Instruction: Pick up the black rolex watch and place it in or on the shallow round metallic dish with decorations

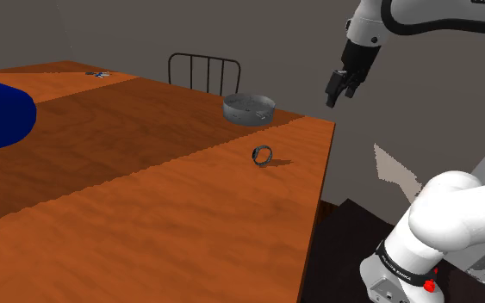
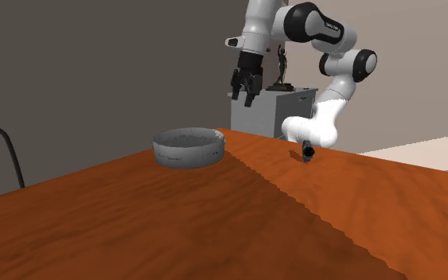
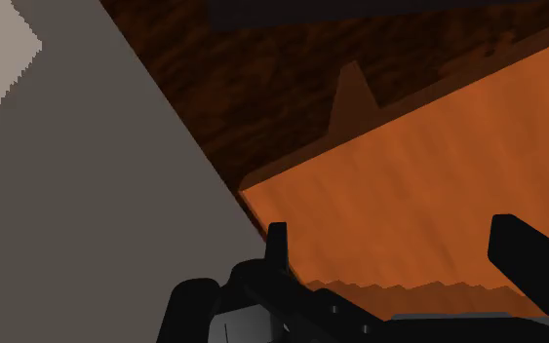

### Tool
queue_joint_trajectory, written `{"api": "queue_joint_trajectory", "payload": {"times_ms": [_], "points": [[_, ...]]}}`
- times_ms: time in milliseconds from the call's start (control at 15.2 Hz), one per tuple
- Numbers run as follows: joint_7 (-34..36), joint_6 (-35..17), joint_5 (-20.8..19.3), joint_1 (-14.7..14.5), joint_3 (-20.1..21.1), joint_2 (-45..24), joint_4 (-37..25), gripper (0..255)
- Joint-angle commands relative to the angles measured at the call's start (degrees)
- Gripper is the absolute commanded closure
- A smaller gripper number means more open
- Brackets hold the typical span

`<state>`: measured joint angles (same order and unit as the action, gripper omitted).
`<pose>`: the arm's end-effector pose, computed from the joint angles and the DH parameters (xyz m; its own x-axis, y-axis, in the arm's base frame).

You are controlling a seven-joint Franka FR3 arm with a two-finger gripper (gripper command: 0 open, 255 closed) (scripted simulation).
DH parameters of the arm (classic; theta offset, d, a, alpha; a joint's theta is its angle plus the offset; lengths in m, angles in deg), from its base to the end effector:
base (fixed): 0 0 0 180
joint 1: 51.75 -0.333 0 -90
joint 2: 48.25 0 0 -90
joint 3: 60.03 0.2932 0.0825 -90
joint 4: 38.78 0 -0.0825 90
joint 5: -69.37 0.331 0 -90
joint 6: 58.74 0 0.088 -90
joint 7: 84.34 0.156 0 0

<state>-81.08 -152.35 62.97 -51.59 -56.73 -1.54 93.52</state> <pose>0.2759 0.0029 0.5608 0.9892 -0.0071 0.1464 -0.0285 -0.9891 0.1446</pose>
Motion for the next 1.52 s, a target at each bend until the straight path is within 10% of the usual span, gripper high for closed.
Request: {"api": "queue_joint_trajectory", "payload": {"times_ms": [0,1452], "points": [[0.0,0.0,0.0,0.0,0.0,0.0,0.0,0],[34.1,-0.2,18.8,-4.2,25.3,-17.9,-13.5,0]]}}
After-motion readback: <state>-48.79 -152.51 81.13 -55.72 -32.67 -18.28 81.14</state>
